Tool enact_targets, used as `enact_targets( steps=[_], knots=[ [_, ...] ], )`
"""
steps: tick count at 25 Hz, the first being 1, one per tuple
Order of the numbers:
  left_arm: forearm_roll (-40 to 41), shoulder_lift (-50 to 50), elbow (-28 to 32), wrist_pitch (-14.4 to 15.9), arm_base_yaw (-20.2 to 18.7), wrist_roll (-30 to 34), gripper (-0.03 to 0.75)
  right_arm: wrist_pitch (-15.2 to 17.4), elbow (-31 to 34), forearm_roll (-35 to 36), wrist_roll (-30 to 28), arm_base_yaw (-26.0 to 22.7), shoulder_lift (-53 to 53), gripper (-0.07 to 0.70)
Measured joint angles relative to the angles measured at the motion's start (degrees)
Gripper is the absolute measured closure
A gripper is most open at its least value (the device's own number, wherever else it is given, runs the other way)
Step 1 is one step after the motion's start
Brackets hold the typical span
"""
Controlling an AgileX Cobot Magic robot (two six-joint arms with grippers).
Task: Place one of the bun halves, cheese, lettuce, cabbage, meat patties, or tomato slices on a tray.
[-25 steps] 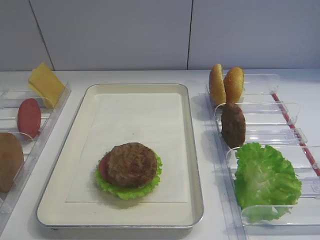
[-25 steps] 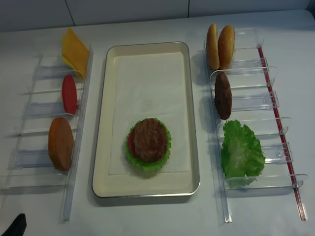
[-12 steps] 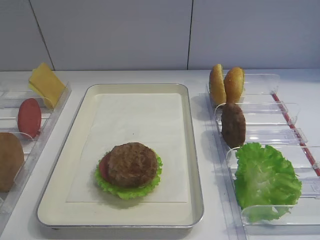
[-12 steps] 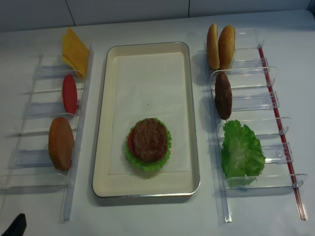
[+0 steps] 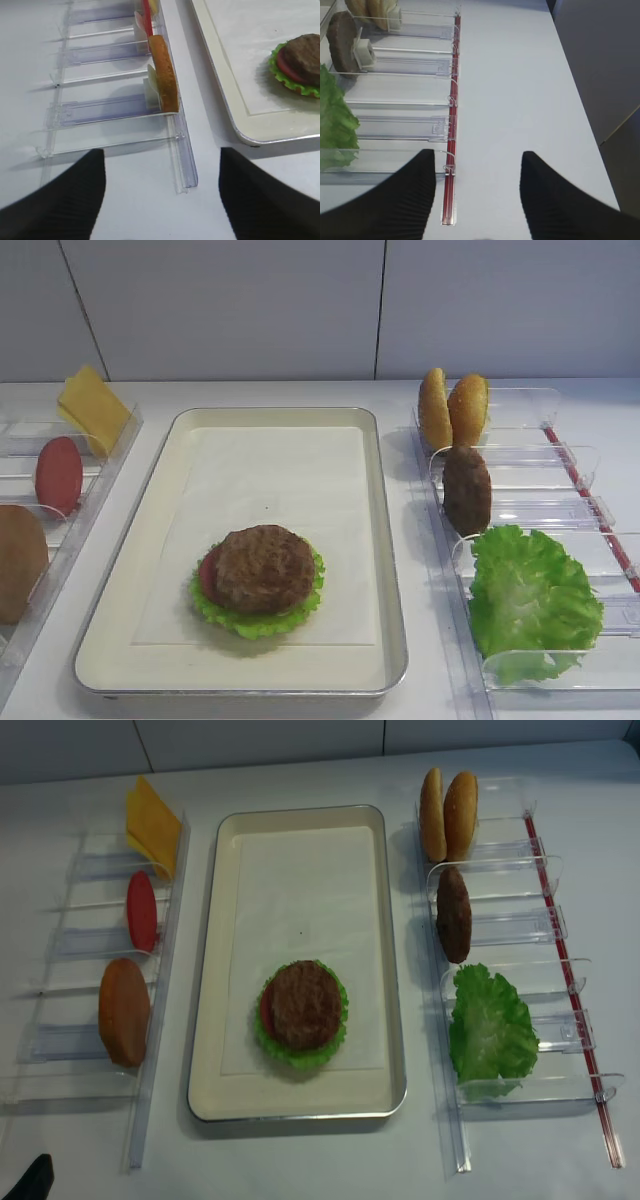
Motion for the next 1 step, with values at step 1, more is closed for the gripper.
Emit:
enact_targets(
  steps=[1],
  knots=[
    [0.0, 0.0, 0.0, 0.0, 0.0, 0.0, 0.276, 0.0, 0.0, 0.0, 0.0, 0.0, 0.0, 0.222]
  ],
)
